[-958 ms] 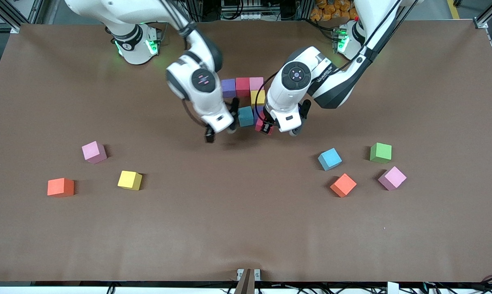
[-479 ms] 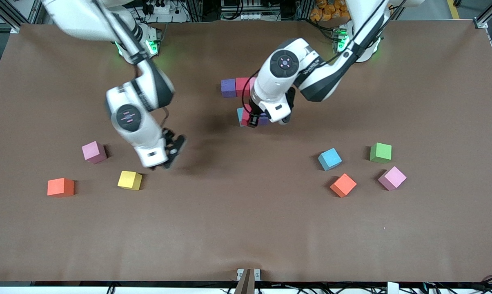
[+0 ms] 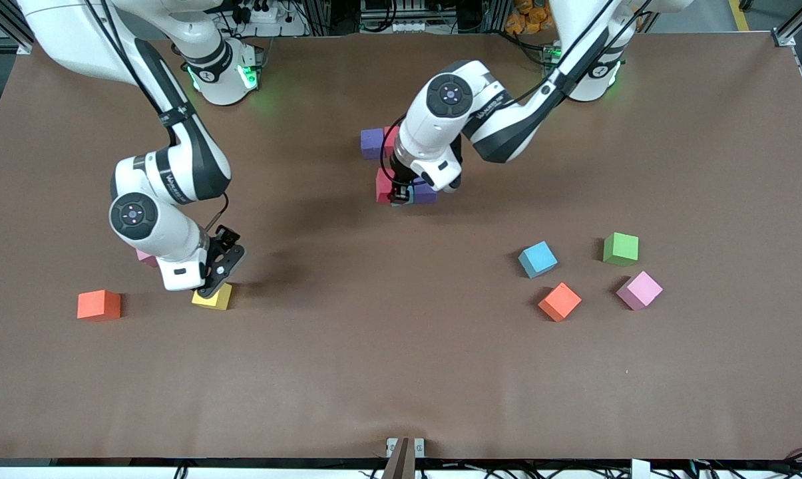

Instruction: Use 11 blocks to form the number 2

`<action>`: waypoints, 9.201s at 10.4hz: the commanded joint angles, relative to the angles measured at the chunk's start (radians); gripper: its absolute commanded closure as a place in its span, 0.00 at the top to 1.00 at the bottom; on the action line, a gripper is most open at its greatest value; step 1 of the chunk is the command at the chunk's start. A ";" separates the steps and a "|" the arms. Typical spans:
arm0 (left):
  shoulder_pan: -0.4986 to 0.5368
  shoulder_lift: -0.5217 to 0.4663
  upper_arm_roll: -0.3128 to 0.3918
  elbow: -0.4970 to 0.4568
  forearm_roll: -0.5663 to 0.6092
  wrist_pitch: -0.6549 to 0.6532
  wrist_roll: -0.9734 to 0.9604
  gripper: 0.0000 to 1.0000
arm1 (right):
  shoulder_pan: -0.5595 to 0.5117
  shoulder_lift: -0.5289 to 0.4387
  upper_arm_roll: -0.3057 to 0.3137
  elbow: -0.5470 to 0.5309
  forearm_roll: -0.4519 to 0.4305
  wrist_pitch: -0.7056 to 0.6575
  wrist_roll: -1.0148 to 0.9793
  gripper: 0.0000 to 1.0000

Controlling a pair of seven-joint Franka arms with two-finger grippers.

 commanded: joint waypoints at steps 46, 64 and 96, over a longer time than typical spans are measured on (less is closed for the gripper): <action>-0.277 0.211 0.184 0.060 0.149 0.116 -0.102 0.58 | -0.004 0.032 0.146 0.045 0.126 -0.059 0.724 0.00; -0.265 0.220 0.183 0.068 0.146 0.116 -0.103 1.00 | 0.106 0.097 0.143 0.118 0.129 -0.061 0.861 0.00; 0.347 0.064 0.187 -0.030 0.266 -0.185 1.282 1.00 | 0.634 0.216 -0.017 0.108 0.023 0.146 1.526 0.00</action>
